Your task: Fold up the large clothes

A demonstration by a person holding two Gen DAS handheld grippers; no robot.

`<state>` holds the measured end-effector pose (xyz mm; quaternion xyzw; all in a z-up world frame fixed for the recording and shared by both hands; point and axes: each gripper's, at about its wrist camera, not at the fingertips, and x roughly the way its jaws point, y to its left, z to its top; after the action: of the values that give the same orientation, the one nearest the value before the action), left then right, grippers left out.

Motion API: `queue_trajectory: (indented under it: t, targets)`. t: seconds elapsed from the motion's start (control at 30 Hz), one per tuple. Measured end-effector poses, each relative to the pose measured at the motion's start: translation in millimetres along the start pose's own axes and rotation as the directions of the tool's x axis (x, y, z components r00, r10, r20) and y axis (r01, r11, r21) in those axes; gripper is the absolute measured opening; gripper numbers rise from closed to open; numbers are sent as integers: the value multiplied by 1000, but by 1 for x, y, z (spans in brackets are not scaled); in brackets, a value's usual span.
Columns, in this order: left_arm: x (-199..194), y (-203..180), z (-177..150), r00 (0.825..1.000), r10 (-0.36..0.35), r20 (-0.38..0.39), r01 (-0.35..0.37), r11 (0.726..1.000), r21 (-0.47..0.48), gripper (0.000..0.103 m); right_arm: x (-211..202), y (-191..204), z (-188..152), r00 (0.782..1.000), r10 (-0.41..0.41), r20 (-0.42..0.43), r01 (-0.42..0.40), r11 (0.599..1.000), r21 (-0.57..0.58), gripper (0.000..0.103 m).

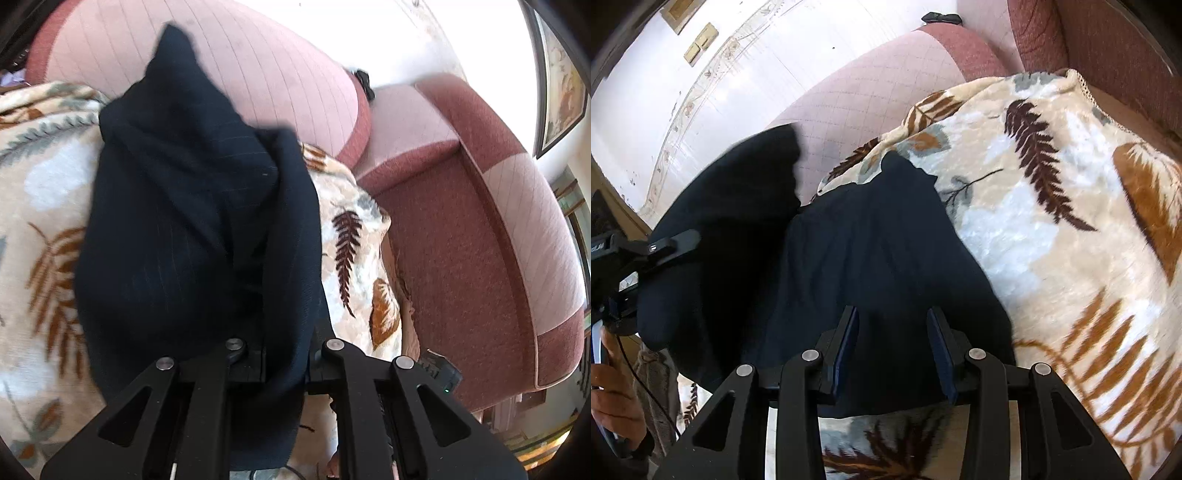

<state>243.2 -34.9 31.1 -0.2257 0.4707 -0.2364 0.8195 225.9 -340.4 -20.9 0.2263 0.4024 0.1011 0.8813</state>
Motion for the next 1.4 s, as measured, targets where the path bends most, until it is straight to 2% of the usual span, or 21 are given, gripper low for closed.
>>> queue_trajectory:
  t: [0.07,0.3,0.4,0.6,0.67,0.73,0.8,0.83,0.9,0.97,1.0,1.03,1.13,1.17,1.23,1.27,1.3,1.33,1.37,1.4]
  targets:
    - [15,2,-2,1000,2,-22,-2,1000,-12,9,1,-5,-1,1000,2,-4,-2,1000,10,39]
    - [74,43,-17,987,-14,-157,-13,985,-170,11,4,-14,-7,1000,18,-10,-18,999,32,39]
    - [77,48,-17,985,-35,-168,-1,977,-212,14,4,-12,-9,1000,11,-8,-11,1000,22,39]
    - [59,38,-16,980,-60,-187,25,983,-182,30,4,-10,-9,1000,2,-8,-1,1000,22,40]
    - [42,34,-18,983,-63,-173,37,988,-152,32,-3,-13,-6,1000,11,-12,-10,999,49,40]
    - [23,34,-19,987,-83,-141,63,988,-141,34,-17,-20,0,1000,17,22,-19,995,100,40]
    - [-7,46,-19,991,-108,-75,95,983,-155,39,-35,-29,9,996,22,85,-35,986,162,43]
    - [-14,52,-18,993,-106,-48,97,982,-165,41,-43,-31,15,992,36,118,-57,981,184,43]
    - [-36,72,-14,996,-83,30,88,974,-209,41,-48,-26,27,988,73,133,-97,979,181,50]
    - [-44,93,-14,997,-47,67,64,959,-275,41,-37,-6,43,988,118,98,-130,984,120,59]
    - [-42,105,-13,999,-6,50,21,951,-308,41,-30,2,47,988,130,78,-138,986,96,67]
    - [-38,115,-17,999,19,30,-8,946,-324,41,-17,13,53,990,131,44,-133,989,66,67]
    - [-20,123,-27,998,56,-12,-56,939,-340,41,24,39,63,998,49,-36,-48,999,6,68]
    - [-20,129,-30,998,56,-14,-58,939,-338,44,44,49,66,997,4,-73,-5,1000,-21,68]
    - [-15,129,-36,999,51,-15,-53,940,-337,49,66,62,63,992,-27,-122,20,998,-56,67]
    - [-16,130,-36,999,45,-18,-48,940,-339,49,77,73,61,989,-17,-149,3,995,-95,64]
    - [-17,130,-36,999,42,-21,-47,940,-339,49,80,81,58,989,-12,-151,-9,990,-138,40]
    - [-20,128,-33,999,39,-25,-45,942,-334,49,78,91,56,990,-16,-143,-14,979,-203,5]
    - [-22,126,-31,999,38,-26,-44,943,-329,49,69,101,55,993,-44,-109,11,959,-283,6]
    - [-30,122,-28,999,36,-12,-38,949,-313,49,56,104,58,998,-27,-64,5,950,-311,4]
